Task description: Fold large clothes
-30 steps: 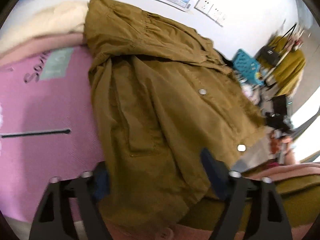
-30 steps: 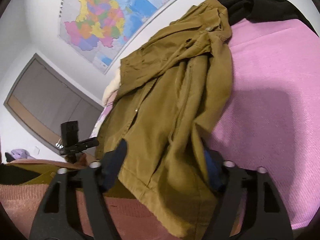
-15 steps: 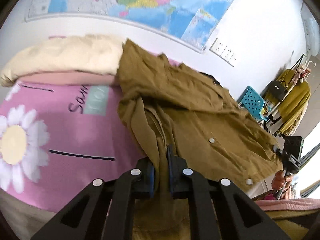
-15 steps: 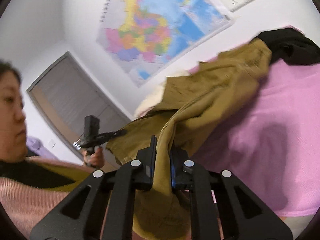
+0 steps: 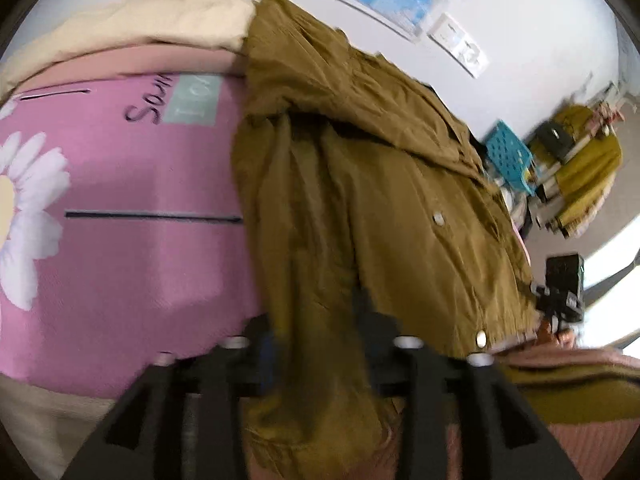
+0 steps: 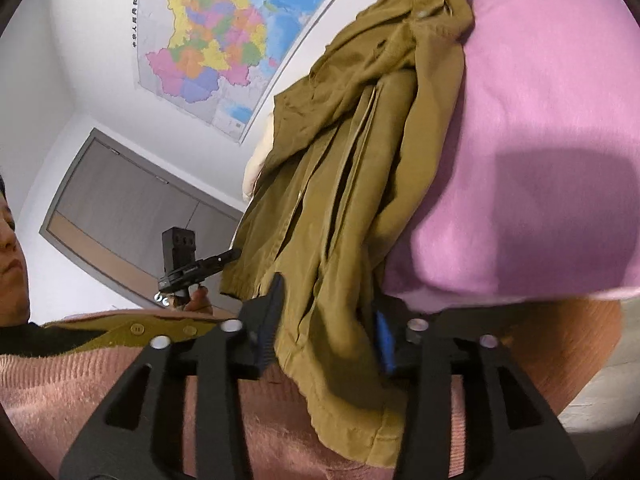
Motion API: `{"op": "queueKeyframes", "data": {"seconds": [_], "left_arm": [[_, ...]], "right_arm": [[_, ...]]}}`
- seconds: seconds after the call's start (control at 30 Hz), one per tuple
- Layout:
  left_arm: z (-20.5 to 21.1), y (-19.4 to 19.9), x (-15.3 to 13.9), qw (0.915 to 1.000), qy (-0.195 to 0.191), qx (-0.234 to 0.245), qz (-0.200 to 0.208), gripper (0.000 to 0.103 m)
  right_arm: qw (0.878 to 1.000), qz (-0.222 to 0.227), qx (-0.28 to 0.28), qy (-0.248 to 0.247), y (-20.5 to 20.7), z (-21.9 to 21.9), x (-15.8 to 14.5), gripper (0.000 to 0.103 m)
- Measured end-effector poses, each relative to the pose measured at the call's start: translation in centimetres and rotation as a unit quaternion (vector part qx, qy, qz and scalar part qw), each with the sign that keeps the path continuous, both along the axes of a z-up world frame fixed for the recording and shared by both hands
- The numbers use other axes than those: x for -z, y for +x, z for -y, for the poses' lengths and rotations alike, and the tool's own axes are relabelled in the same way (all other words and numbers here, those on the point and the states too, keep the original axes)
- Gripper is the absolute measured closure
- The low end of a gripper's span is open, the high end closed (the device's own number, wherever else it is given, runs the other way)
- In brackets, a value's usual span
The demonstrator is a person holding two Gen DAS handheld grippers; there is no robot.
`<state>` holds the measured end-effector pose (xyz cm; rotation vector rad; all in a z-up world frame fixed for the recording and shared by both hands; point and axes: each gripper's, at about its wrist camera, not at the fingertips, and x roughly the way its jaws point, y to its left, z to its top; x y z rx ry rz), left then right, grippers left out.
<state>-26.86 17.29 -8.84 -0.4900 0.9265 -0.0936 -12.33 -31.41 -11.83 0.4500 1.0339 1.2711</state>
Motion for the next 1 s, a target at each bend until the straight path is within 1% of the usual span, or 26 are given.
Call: {"op": "queueKeyframes", "data": {"seconds": [0.03, 0.07, 0.1, 0.13, 0.17, 0.2, 0.23, 0.27, 0.3, 0.33, 0.37, 0.4, 0.47, 0.57, 0.67, 0.8, 0.87, 0.97, 1.0], "left_arm": [[0.5, 0.0, 0.0, 0.9999, 0.001, 0.009, 0.007, 0.046], [1.0, 0.0, -0.1, 0.9997, 0.003, 0.020, 0.012, 0.039], [1.3, 0.2, 0.0, 0.9996, 0.008, 0.025, 0.013, 0.037], [1.6, 0.2, -0.1, 0.9994, 0.012, 0.030, 0.013, 0.038], [2.0, 0.4, -0.1, 0.9993, 0.018, 0.031, 0.012, 0.049], [2.0, 0.5, -0.1, 0.9994, 0.021, 0.028, 0.008, 0.073], [1.8, 0.6, -0.1, 0.9996, 0.024, 0.016, 0.002, 0.083], [1.1, 0.7, -0.3, 1.0000, 0.003, 0.003, -0.003, 0.091], [0.5, 0.7, -0.5, 0.9998, -0.017, -0.005, 0.002, 0.093], [0.2, 0.6, -0.9, 0.9995, -0.028, -0.011, 0.010, 0.093], [0.1, 0.6, -1.5, 0.9992, -0.029, -0.018, 0.019, 0.094], [-0.1, 0.5, -2.5, 0.9987, -0.027, -0.024, 0.035, 0.094], [-0.3, 0.5, -4.0, 0.9978, -0.026, -0.031, 0.053, 0.094], [-0.8, 0.9, -5.9, 0.9963, -0.028, -0.038, 0.071, 0.094], [-1.7, 2.0, -7.4, 0.9959, -0.038, -0.037, 0.073, 0.093], [-2.7, 3.4, -9.4, 0.9956, -0.025, -0.035, 0.083, 0.092], [-3.1, 4.3, -10.3, 0.9953, -0.024, -0.035, 0.087, 0.091], [-4.0, 6.0, -11.6, 0.9954, -0.030, -0.032, 0.085, 0.090], [-4.1, 6.5, -12.0, 0.9957, -0.026, -0.030, 0.084, 0.090]], "right_arm": [[1.000, -0.003, -0.002, 0.000, -0.2, -0.2, 0.1, 0.056], [1.000, -0.014, -0.005, 0.002, -0.4, -0.4, 0.5, 0.056], [1.000, -0.020, -0.010, -0.001, -0.5, -0.7, 0.7, 0.056], [1.000, -0.015, -0.010, -0.005, -0.8, -0.7, 0.6, 0.058], [1.000, -0.004, -0.010, -0.003, -1.1, -0.8, 0.2, 0.071], [1.000, 0.001, -0.008, 0.002, -1.1, -0.9, -0.3, 0.085], [1.000, 0.009, -0.003, 0.013, -1.2, -0.9, -1.2, 0.087], [0.999, 0.020, 0.000, 0.027, -1.2, -0.8, -2.2, 0.089], [0.999, 0.033, 0.003, 0.032, -1.3, -0.7, -3.1, 0.090], [0.998, 0.045, 0.004, 0.034, -1.4, -0.8, -4.0, 0.091], [0.998, 0.053, 0.006, 0.037, -1.4, -0.9, -4.7, 0.091], [0.997, 0.064, 0.008, 0.043, -1.3, -1.1, -5.6, 0.091], [0.995, 0.079, 0.015, 0.059, -0.7, -1.2, -7.4, 0.091], [0.991, 0.100, 0.028, 0.081, 0.4, -1.1, -9.3, 0.092], [0.989, 0.103, 0.043, 0.098, 1.9, -1.6, -10.8, 0.092], [0.987, 0.105, 0.054, 0.108, 3.7, -2.4, -12.5, 0.092], [0.986, 0.111, 0.060, 0.109, 4.7, -2.7, -13.6, 0.092], [0.986, 0.105, 0.068, 0.114, 6.4, -3.3, -14.9, 0.091], [0.985, 0.107, 0.069, 0.114, 6.9, -3.6, -15.3, 0.091]]}}
